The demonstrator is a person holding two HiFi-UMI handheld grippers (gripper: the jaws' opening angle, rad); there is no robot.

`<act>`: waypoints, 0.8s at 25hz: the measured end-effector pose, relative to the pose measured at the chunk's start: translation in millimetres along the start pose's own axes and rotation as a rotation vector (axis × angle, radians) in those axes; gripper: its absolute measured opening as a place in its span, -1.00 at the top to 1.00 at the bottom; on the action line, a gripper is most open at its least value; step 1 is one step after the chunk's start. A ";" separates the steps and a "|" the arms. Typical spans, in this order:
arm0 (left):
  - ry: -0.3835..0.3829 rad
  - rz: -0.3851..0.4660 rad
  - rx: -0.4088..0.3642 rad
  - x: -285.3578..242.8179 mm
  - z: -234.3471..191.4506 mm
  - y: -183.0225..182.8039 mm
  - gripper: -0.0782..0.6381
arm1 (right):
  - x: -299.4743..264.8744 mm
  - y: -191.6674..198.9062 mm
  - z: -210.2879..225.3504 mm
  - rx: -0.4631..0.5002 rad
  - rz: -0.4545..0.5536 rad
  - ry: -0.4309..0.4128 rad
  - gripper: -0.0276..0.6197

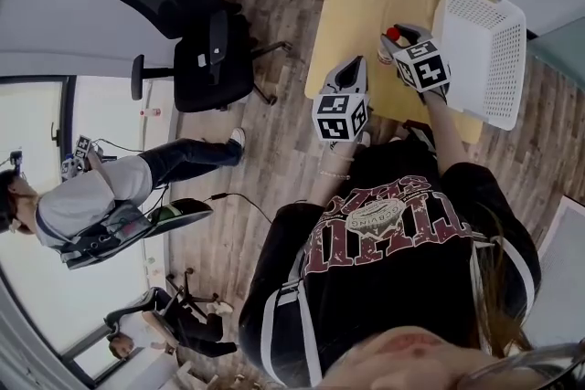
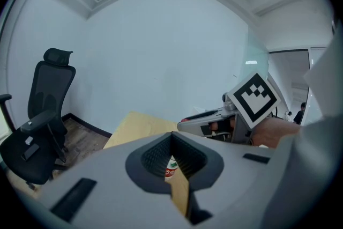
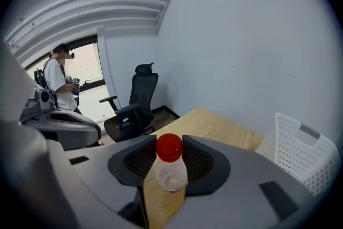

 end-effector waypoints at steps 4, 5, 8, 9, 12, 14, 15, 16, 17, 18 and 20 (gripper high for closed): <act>-0.001 0.001 0.001 2.7 1.1 -0.2 0.65 | 2.4 -0.3 -2.2 0.008 -0.017 0.001 0.41; -0.003 0.003 0.004 2.8 1.4 -0.6 0.65 | 3.2 -0.5 -2.9 0.016 -0.025 0.000 0.41; -0.006 0.010 0.014 2.7 1.1 -0.8 0.65 | 4.5 -1.1 -7.4 0.053 -0.051 -0.002 0.41; -0.006 0.011 0.016 2.8 0.6 -0.7 0.65 | 4.6 -1.3 -9.1 0.063 -0.057 -0.002 0.41; 0.000 0.013 0.016 3.1 1.1 -0.3 0.65 | 6.2 -0.9 -11.6 0.072 -0.065 -0.001 0.41; 0.005 0.013 0.016 2.6 3.3 -0.1 0.65 | 9.0 0.4 -10.2 0.067 -0.068 0.000 0.41; 0.007 0.013 0.017 2.4 4.4 -0.1 0.65 | 10.5 1.4 -9.5 0.064 -0.069 0.000 0.41; 0.008 0.014 0.018 2.4 5.1 0.1 0.65 | 11.9 2.6 -9.2 0.062 -0.068 0.001 0.41; 0.009 0.014 0.019 2.2 5.6 0.5 0.65 | 13.0 3.8 -9.5 0.061 -0.066 0.001 0.41; 0.010 0.014 0.019 1.8 5.9 0.9 0.65 | 13.6 4.8 -10.1 0.061 -0.065 0.001 0.41; 0.012 0.014 0.019 1.0 6.1 1.6 0.65 | 14.1 6.1 -10.8 0.064 -0.065 0.003 0.41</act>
Point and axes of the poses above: the fingertips, and each gripper's own axes: x backward along the fingers, z to its right, y out of its underside, the point moved 9 cm from there along x, backward along the fingers, and after that the axes turned 12 degrees about y, right-handed, at the moved point
